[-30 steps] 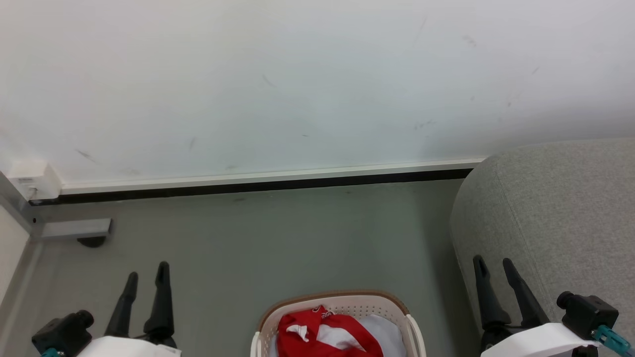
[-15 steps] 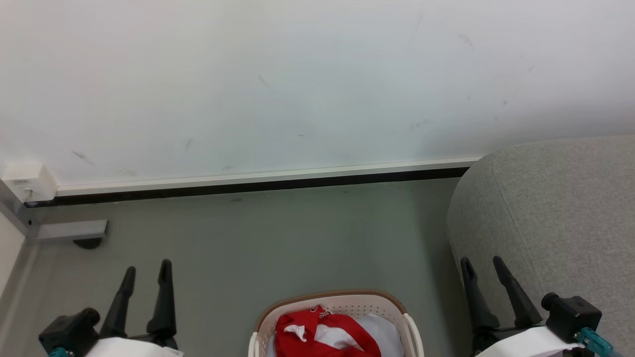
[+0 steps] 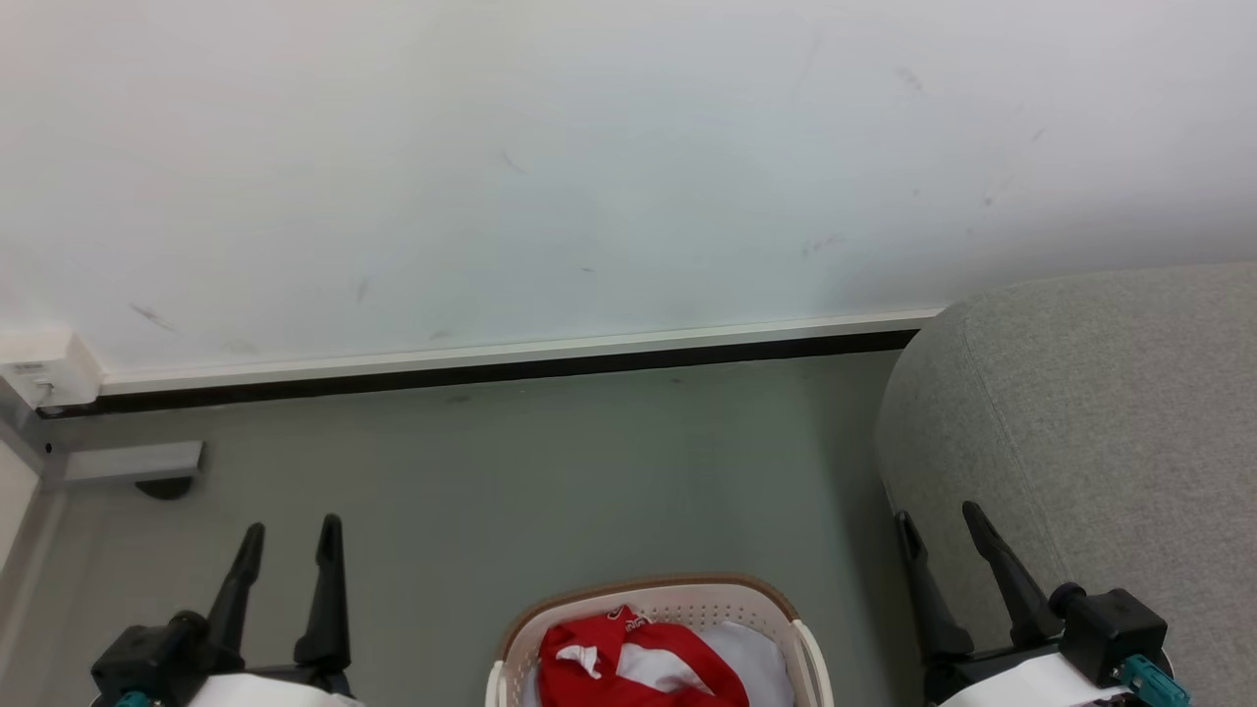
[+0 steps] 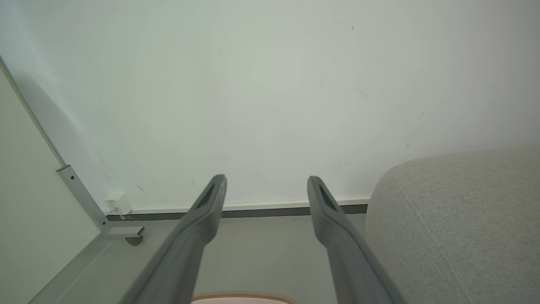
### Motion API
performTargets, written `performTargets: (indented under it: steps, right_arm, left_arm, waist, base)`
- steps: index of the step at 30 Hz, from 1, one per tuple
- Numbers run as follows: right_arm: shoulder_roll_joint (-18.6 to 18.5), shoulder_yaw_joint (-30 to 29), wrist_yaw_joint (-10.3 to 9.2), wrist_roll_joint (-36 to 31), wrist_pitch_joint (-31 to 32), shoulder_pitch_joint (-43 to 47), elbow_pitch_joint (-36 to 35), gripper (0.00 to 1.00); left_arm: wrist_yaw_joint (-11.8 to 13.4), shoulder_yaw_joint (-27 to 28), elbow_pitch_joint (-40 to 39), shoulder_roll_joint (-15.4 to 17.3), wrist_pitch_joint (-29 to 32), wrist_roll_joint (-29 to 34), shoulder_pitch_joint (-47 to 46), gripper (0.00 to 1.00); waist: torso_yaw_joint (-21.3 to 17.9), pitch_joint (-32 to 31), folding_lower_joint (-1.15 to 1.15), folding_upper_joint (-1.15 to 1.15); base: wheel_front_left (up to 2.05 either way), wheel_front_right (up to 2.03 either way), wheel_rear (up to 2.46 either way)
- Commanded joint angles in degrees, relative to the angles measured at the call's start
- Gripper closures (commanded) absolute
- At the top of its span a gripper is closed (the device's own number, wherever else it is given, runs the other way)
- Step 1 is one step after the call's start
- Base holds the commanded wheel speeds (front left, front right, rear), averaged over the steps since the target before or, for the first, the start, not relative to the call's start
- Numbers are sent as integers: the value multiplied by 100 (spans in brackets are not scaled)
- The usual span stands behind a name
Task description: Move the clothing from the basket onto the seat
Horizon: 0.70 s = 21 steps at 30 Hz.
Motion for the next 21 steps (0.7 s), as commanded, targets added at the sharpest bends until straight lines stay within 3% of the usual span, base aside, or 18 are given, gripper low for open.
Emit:
performTargets:
  steps: [1, 21]
  right_arm:
    - [-48, 12, -9, -95, -50, -102, -55, 0]
    - [-50, 269, -11, -796, -272, -84, -45, 0]
  left_arm:
    - [-17, 29, -48, 27, -38, 138, 14, 0]
    - [-61, 123, -86, -49, -261, 845, 47, 0]
  waist:
    - [-3, -1, 0, 0]
    - [-88, 0, 0, 0]
  base:
    - [0, 0, 0]
    - [0, 0, 0]
